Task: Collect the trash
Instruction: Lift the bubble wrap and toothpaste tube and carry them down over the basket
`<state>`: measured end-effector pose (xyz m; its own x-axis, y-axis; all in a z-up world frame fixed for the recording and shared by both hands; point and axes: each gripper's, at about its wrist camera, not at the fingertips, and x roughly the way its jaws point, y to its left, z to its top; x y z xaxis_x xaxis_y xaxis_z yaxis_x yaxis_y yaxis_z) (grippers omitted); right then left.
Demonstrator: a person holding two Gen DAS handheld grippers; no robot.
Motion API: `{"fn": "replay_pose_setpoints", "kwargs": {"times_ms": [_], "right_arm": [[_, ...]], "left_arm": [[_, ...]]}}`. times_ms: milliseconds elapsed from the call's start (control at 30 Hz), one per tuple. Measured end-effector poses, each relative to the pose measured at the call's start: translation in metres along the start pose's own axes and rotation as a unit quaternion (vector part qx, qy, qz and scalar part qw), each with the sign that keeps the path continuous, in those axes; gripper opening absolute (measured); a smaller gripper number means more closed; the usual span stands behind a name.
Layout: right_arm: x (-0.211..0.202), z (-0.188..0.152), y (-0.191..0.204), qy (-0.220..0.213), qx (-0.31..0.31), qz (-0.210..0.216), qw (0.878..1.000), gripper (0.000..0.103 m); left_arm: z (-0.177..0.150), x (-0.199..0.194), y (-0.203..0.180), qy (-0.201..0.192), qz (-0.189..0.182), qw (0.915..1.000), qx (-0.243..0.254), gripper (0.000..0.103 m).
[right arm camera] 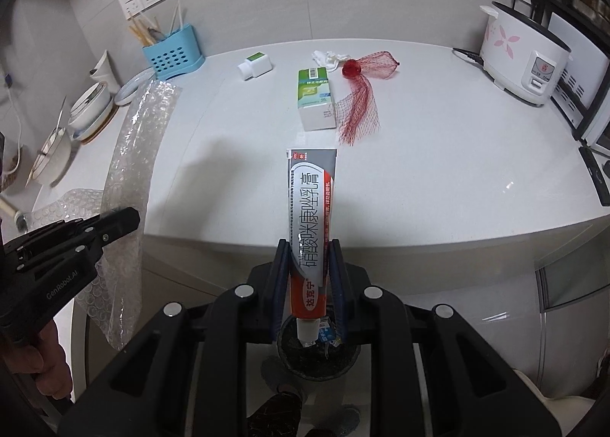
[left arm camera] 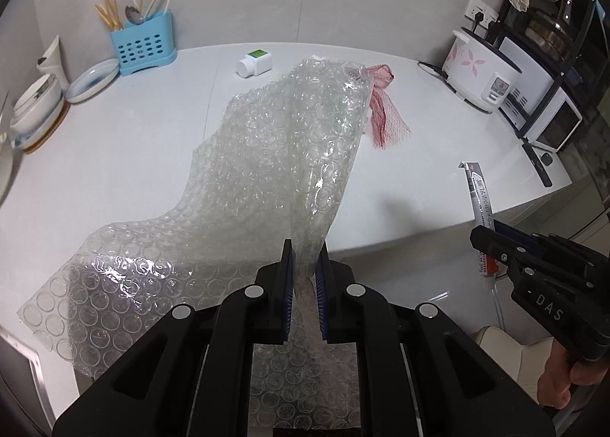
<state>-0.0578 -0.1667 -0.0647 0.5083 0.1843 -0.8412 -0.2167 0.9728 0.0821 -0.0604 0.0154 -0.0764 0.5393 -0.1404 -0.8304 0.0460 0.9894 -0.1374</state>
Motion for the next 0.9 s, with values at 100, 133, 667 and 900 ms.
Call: {"fn": "replay_pose_setpoints", "kwargs": {"times_ms": [100,133,667,900], "right_arm": [[-0.007,-0.022,-0.009,0.001,-0.009,0.011,1.0,0.02],[-0.01,-0.029,-0.011,0.0,-0.013,0.015,1.0,0.02],[0.003,-0.149,-0.061,0.029,-0.015,0.038,0.999,0.02],[0.059,-0.195,-0.07,0.062,-0.018,0.032,0.997,0.02]], "left_arm": [[-0.026,-0.009,-0.013,-0.002,0.012,0.9998,-0.014,0.01],[-0.033,-0.013,-0.016,-0.002,0.016,0.9997,-0.018,0.01],[-0.172,-0.001,-0.051,0.01,0.022,0.9987,-0.044,0.01],[-0.232,0.066,-0.048,0.043,0.005,0.998,-0.046,0.01]]}}
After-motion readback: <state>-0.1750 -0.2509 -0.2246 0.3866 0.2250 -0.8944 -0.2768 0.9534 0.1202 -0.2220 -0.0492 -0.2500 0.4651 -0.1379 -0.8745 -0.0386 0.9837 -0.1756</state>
